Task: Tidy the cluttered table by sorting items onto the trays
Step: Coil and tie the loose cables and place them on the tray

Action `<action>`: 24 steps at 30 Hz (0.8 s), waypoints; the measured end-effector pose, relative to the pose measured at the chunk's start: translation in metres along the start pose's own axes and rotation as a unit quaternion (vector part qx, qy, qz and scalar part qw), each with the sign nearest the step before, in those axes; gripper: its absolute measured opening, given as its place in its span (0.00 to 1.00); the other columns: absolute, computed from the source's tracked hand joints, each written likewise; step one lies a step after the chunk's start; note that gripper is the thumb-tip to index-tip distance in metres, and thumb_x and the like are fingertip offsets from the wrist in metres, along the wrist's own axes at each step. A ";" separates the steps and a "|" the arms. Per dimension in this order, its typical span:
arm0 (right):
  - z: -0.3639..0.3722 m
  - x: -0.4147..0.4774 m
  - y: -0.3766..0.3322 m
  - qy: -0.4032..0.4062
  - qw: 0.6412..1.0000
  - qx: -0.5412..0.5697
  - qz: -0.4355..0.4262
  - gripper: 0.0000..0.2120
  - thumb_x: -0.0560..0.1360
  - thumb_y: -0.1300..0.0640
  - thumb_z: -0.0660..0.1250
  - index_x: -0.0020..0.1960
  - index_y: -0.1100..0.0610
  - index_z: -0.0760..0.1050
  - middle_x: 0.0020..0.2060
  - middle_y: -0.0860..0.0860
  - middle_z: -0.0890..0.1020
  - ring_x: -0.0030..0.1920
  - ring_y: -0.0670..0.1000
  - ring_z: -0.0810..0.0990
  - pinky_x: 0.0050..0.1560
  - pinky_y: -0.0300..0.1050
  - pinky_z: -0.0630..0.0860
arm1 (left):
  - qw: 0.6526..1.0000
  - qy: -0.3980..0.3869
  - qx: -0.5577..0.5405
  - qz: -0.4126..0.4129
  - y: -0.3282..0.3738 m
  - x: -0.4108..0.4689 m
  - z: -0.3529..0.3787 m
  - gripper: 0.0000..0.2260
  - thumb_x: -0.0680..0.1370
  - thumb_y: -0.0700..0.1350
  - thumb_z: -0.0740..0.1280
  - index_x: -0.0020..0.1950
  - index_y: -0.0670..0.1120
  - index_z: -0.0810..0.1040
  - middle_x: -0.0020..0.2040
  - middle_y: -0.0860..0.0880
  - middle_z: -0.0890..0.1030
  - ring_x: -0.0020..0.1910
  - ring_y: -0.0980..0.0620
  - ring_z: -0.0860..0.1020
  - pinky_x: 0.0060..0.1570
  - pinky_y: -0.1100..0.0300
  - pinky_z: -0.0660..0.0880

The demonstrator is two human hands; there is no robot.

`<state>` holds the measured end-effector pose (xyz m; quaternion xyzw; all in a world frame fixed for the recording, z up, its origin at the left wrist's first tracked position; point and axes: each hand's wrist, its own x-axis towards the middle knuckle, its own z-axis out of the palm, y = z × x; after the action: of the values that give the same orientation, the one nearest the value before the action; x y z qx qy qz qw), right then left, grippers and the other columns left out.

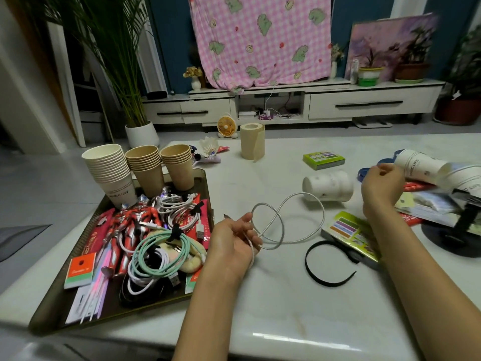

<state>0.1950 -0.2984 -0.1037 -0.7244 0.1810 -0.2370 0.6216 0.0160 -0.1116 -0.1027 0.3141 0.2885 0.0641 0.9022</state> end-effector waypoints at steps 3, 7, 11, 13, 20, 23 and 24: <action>-0.006 -0.038 -0.024 -0.010 0.980 -0.002 -0.200 0.11 0.75 0.65 0.60 0.56 0.62 0.72 0.55 0.57 0.75 0.56 0.54 0.73 0.59 0.50 0.71 | 1.000 -0.010 0.007 0.000 0.003 0.000 0.002 0.11 0.69 0.33 0.52 0.41 0.38 0.73 0.21 0.50 0.67 0.20 0.56 0.64 0.21 0.70 0.60; -0.010 -0.128 -0.042 -0.348 0.850 0.144 -0.369 0.10 0.73 0.63 0.63 0.54 0.55 0.71 0.45 0.48 0.78 0.46 0.43 0.77 0.51 0.37 0.73 | 1.000 -0.016 0.016 0.020 0.003 0.002 0.006 0.14 0.81 0.39 0.51 0.40 0.40 0.72 0.22 0.51 0.67 0.21 0.58 0.63 0.21 0.69 0.59; -0.009 -0.163 -0.029 -0.539 0.702 -0.059 -0.462 0.13 0.77 0.52 0.63 0.60 0.56 0.72 0.52 0.48 0.78 0.53 0.46 0.74 0.57 0.39 0.69 | 0.997 0.018 0.024 0.075 0.005 0.002 0.001 0.15 0.82 0.45 0.54 0.37 0.46 0.70 0.22 0.54 0.68 0.15 0.63 0.64 0.13 0.73 0.58; -0.010 -0.159 -0.028 -0.530 0.691 -0.099 -0.482 0.13 0.78 0.51 0.61 0.59 0.55 0.73 0.53 0.48 0.78 0.53 0.47 0.74 0.57 0.43 0.68 | 0.993 0.037 0.023 0.109 0.002 0.003 -0.003 0.16 0.82 0.48 0.54 0.37 0.45 0.70 0.20 0.54 0.69 0.15 0.63 0.65 0.12 0.73 0.56; -0.010 -0.161 -0.028 -0.341 0.663 -0.192 -0.639 0.18 0.77 0.46 0.55 0.45 0.58 0.76 0.48 0.53 0.80 0.50 0.53 0.78 0.64 0.49 0.63 | 0.970 -0.019 -0.035 0.239 0.002 0.002 -0.002 0.17 0.83 0.51 0.50 0.43 0.43 0.72 0.24 0.53 0.67 0.25 0.57 0.66 0.26 0.67 0.63; -0.010 -0.154 -0.028 -0.323 0.654 -0.171 -0.662 0.20 0.76 0.48 0.58 0.35 0.60 0.78 0.45 0.56 0.82 0.48 0.57 0.81 0.64 0.52 0.68 | 0.960 -0.064 -0.108 0.252 0.022 -0.006 -0.006 0.18 0.83 0.51 0.50 0.40 0.45 0.70 0.22 0.54 0.63 0.22 0.57 0.64 0.31 0.64 0.63; -0.010 -0.154 -0.027 -0.332 0.646 -0.153 -0.670 0.20 0.76 0.50 0.59 0.34 0.61 0.78 0.43 0.56 0.82 0.48 0.57 0.81 0.63 0.51 0.70 | 0.956 -0.093 -0.150 0.234 0.028 -0.009 -0.009 0.18 0.82 0.51 0.50 0.38 0.45 0.69 0.21 0.53 0.63 0.21 0.57 0.63 0.31 0.64 0.63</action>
<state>0.0614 -0.2166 -0.0939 -0.7632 -0.5385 -0.3011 0.1920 0.0060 -0.0872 -0.0871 0.2387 0.1085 0.2862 0.9216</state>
